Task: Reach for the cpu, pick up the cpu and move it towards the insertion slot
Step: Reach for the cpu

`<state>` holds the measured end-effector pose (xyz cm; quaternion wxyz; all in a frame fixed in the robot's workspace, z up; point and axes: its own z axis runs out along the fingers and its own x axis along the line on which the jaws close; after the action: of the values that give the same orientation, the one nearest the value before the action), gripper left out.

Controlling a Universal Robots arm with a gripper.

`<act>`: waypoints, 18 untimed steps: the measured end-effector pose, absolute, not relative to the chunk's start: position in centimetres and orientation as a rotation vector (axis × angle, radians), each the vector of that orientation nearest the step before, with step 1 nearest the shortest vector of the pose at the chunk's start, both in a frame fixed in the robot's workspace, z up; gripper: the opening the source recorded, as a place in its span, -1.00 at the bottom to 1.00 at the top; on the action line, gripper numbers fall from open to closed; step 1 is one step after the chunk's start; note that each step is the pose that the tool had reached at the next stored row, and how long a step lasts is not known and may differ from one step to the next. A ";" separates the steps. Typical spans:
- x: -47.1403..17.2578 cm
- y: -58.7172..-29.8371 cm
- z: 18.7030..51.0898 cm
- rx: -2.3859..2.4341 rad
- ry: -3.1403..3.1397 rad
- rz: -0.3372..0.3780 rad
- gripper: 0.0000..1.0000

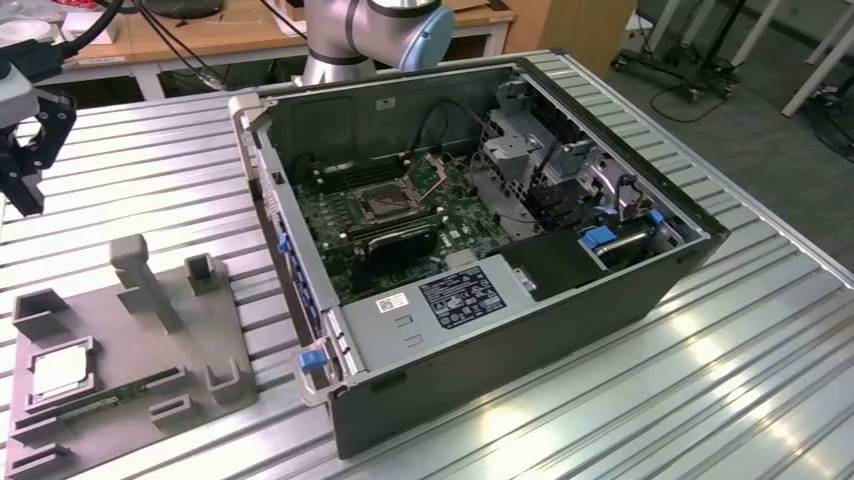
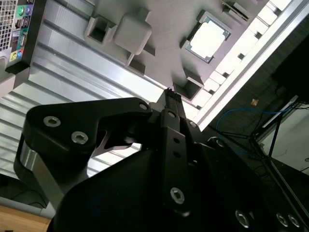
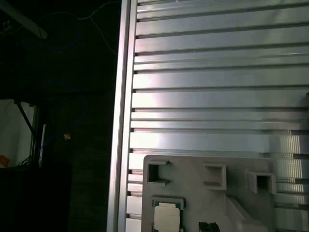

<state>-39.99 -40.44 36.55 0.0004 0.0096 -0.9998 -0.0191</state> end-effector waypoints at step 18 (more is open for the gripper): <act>-41.9 -40.4 36.2 0.030 -3.140 -0.060 -0.79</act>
<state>-41.91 -40.45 36.22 0.0004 0.0096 -0.9998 -0.0191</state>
